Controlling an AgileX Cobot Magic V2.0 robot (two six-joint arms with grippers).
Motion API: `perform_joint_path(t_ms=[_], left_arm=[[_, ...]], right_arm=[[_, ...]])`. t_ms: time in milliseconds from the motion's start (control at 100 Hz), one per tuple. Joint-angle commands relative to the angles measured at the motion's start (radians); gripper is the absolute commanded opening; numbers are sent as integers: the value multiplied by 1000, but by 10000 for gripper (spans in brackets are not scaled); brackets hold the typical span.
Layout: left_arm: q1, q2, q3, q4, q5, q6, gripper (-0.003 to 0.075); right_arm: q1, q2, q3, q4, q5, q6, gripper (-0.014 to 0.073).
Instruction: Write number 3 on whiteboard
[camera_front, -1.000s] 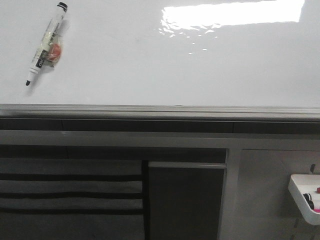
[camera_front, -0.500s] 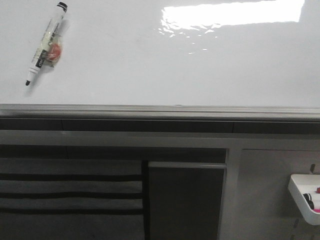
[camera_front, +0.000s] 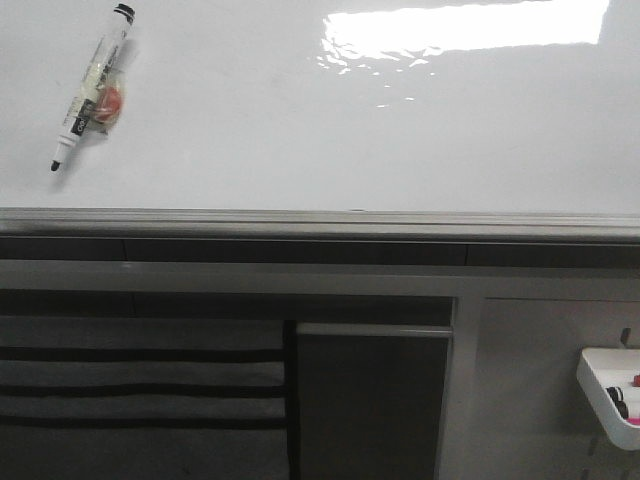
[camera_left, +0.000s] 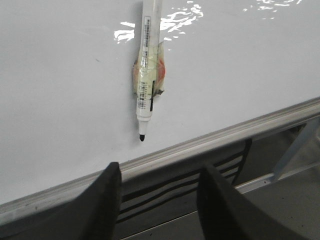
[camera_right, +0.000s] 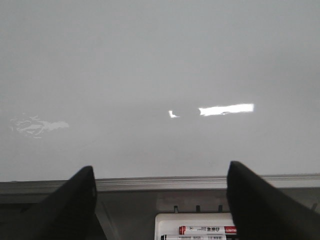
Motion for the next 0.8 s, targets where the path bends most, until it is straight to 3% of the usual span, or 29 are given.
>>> perform_joint_path(t_ms=[0,520,790], left_arm=[[-9,65,-35,16,-156,4,313],[-9,349,-35,42,-513,4,313],[-9,423,-35,42,-595,4,313]], right_arm=[[-6,18,-31,-4,-64,-11,489],[-6,18,-31,-4,-64,-11,489],[-6,18,-31,-4,-64,-11,489]])
